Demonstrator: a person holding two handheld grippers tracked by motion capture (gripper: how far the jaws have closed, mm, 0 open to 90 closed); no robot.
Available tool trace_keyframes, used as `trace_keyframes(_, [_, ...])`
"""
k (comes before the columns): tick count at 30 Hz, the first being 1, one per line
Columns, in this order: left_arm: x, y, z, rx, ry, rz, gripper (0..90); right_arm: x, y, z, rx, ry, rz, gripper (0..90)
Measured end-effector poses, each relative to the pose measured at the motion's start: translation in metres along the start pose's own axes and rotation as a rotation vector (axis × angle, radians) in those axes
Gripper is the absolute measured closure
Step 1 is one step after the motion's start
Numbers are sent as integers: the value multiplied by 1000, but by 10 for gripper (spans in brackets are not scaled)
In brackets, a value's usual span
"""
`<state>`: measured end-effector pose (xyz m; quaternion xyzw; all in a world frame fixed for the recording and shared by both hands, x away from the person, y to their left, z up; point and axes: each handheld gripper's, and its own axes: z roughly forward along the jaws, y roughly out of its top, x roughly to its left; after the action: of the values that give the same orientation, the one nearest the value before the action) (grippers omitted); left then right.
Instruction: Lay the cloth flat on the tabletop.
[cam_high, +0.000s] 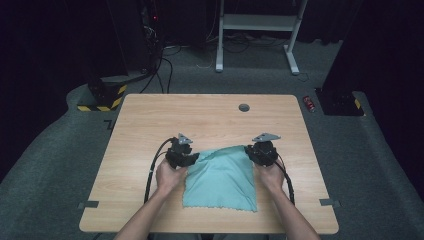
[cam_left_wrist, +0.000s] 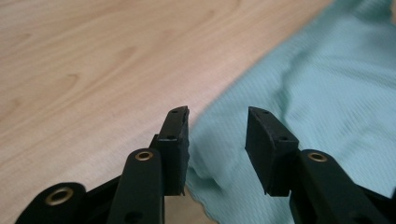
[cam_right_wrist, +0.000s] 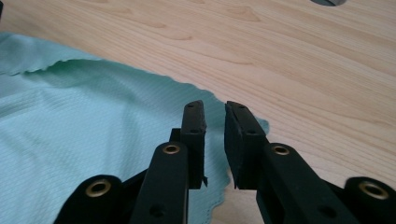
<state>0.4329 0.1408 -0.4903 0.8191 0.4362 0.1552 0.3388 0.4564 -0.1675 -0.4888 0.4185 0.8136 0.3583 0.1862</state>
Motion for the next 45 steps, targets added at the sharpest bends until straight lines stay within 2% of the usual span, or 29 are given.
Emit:
trace_keyframes(2, [-4,-4,-3,1,-25,14,604,4,-1,-2,1,18,-17,792])
trace_keyframes(4, [-8,-8,-2,4,-86,14,607,8,-3,-3,6,31,-27,792])
trace_keyframes(5, [-12,-9,0,10,-99,28,606,10,-4,-2,6,38,-30,792])
trace_keyframes(7, [-18,-8,6,18,-110,50,601,14,-5,-1,9,46,-37,791])
trace_keyframes(10, [-25,-4,17,5,-112,36,591,18,-8,1,9,61,-51,790])
trace_keyframes(12, [-29,-1,22,-6,-129,25,586,21,-11,1,6,70,-50,789])
trace_keyframes(15, [-37,7,29,-12,-162,36,583,23,-13,0,1,78,-40,787])
trace_keyframes(17, [-43,11,34,-13,-153,51,577,23,-15,-1,-6,84,-37,786])
trace_keyframes(20, [-46,15,42,0,-168,19,567,25,-17,-2,-9,92,-40,780])
trace_keyframes(23, [-46,16,49,15,-144,6,565,27,-18,-3,-16,98,-35,777])
trace_keyframes(25, [-45,19,48,7,-106,-10,566,27,-18,-4,-18,95,-35,778])
trace_keyframes(27, [-43,24,45,16,-57,16,554,28,-18,-5,-16,94,-35,778])
trace_keyframes(28, [-41,25,45,16,-53,12,553,28,-19,-5,-18,95,-41,778])
trace_keyframes(31, [-32,29,43,-6,-21,3,553,27,-21,-5,-13,93,-34,777])
trace_keyframes(33, [-24,29,44,-5,-10,-29,553,26,-22,-5,-16,94,-30,777])
trace_keyframes(35, [-16,29,46,31,9,-26,553,25,-23,-6,-13,91,-28,777])
trace_keyframes(38, [-10,31,43,17,36,-36,552,23,-24,-7,-7,83,-18,773])
trace_keyframes(41, [-2,31,41,12,87,-30,543,19,-24,-8,-4,69,-19,759])
trace_keyframes(45, [11,26,35,16,100,-74,535,11,-21,-9,3,35,-20,745])
